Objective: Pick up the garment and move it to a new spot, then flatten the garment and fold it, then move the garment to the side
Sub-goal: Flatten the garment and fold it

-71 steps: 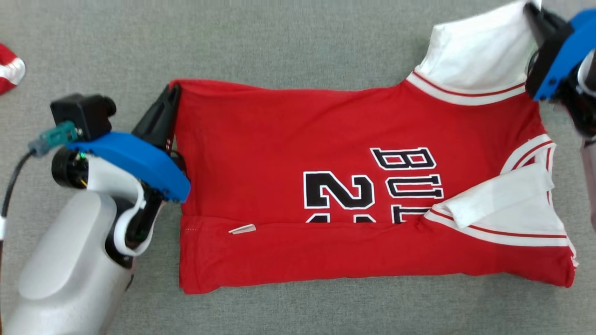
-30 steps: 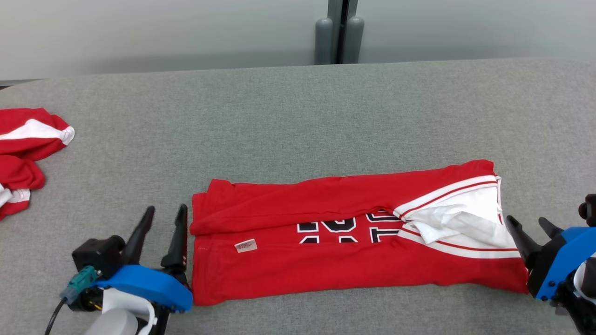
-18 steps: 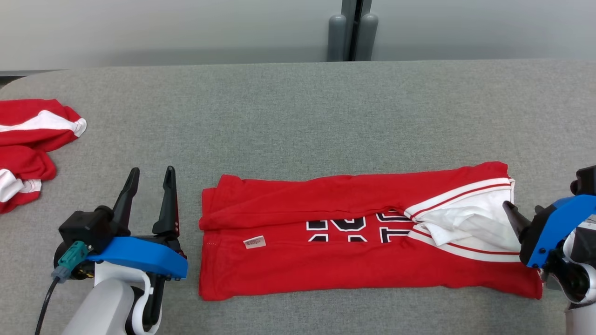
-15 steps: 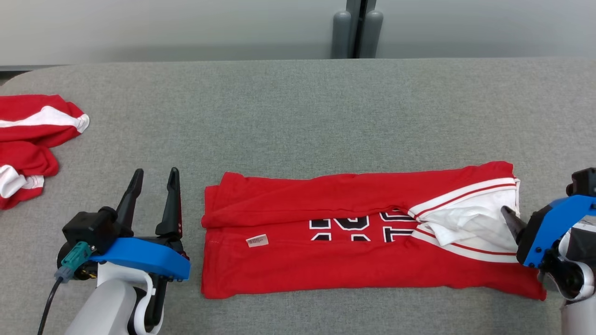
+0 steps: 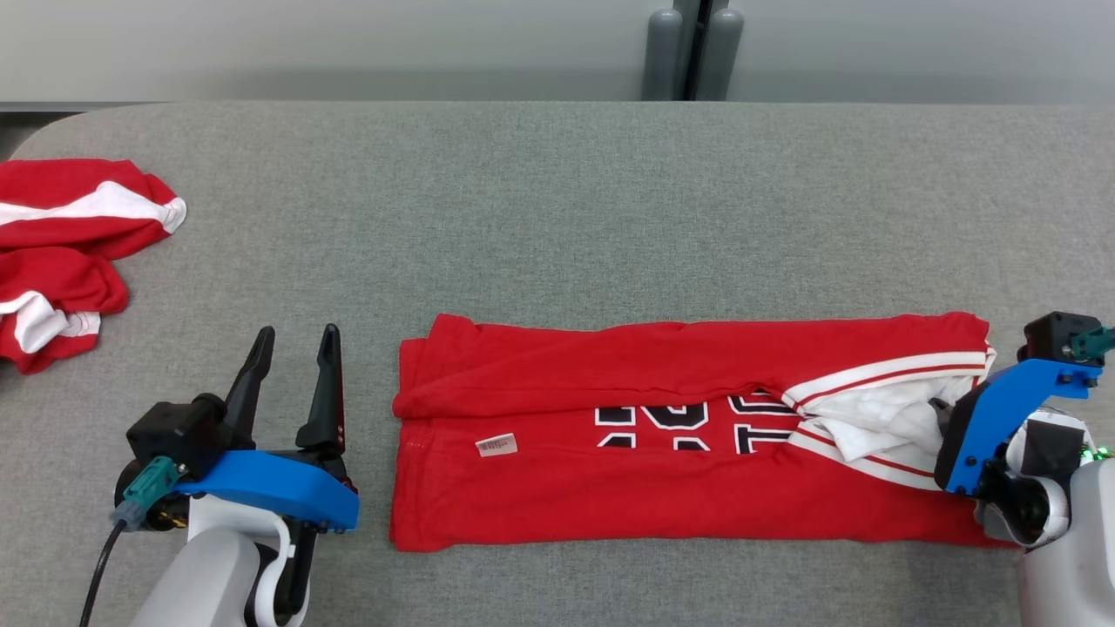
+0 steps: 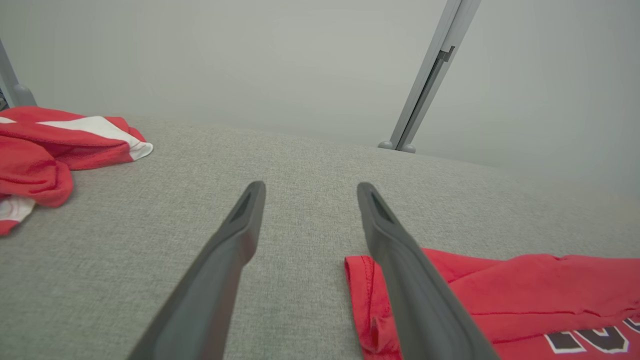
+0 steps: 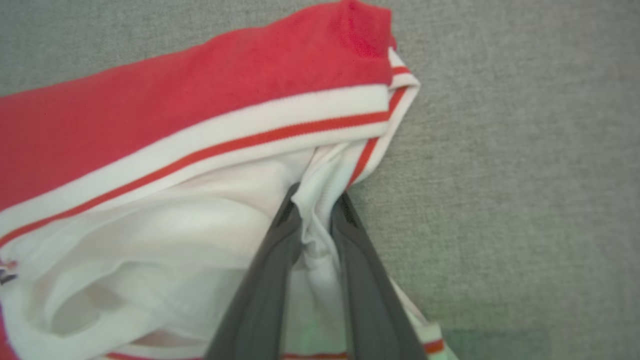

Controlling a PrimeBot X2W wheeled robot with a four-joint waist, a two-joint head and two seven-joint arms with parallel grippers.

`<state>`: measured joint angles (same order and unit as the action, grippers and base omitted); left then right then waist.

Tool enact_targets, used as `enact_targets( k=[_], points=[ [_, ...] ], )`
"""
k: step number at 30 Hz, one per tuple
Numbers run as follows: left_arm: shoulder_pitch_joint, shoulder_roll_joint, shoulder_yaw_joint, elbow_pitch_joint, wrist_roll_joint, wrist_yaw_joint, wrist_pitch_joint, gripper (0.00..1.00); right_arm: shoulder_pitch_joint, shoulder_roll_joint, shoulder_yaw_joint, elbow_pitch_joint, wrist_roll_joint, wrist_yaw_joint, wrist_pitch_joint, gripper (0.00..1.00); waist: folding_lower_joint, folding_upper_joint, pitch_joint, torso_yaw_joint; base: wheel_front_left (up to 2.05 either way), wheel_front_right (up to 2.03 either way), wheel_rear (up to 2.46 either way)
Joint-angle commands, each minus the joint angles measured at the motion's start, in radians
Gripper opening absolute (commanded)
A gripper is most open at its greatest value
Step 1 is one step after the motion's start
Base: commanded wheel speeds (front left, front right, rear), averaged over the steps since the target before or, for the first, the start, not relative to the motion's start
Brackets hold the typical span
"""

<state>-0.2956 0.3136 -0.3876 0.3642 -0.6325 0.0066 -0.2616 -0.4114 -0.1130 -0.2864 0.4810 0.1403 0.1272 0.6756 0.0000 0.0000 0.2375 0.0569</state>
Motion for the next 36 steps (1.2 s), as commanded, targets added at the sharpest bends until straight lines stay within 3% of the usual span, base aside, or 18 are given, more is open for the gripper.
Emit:
enact_targets(
  k=[1, 10, 17, 21, 28, 36],
  points=[
    [-0.011, 0.001, 0.008, 0.004, 0.005, -0.005, -0.005, 1.00, 0.031, 0.037, 0.026, 0.033, 0.012, 0.006, 0.008, 0.00, 0.0000, 0.0000, -0.002, -0.001, 0.00, 0.00, 0.00],
    [0.029, 0.006, 0.015, 0.001, 0.005, -0.001, -0.004, 1.00, 0.034, -0.067, 0.027, -0.076, 0.040, 0.004, -0.017, 0.00, 0.0000, 0.0000, -0.039, -0.030, 0.00, 0.00, 0.00],
    [0.043, 0.007, 0.011, 0.006, 0.000, -0.006, -0.005, 1.00, 0.058, -0.162, -0.063, -0.145, 0.000, 0.004, 0.006, 0.00, 0.0000, 0.0000, -0.066, -0.036, 0.00, 0.00, 0.00],
    [0.049, 0.008, 0.012, 0.010, -0.003, -0.010, -0.005, 1.00, 0.067, -0.176, -0.108, -0.208, -0.038, 0.004, 0.031, 0.00, 0.0000, 0.0000, -0.080, -0.041, 0.00, 0.00, 0.00],
    [0.066, 0.005, 0.001, 0.005, -0.001, -0.001, 0.002, 1.00, 0.081, -0.115, -0.071, -0.298, -0.050, 0.004, 0.088, 0.00, 0.0000, 0.0000, -0.107, -0.045, 0.00, 0.00, 0.00],
    [0.075, 0.016, -0.002, -0.005, -0.008, -0.001, 0.006, 1.00, 0.074, -0.027, 0.202, -0.410, 0.023, 0.004, 0.118, 0.00, 0.0000, 0.0000, -0.118, -0.054, 0.00, 0.00, 0.00]
  ],
)
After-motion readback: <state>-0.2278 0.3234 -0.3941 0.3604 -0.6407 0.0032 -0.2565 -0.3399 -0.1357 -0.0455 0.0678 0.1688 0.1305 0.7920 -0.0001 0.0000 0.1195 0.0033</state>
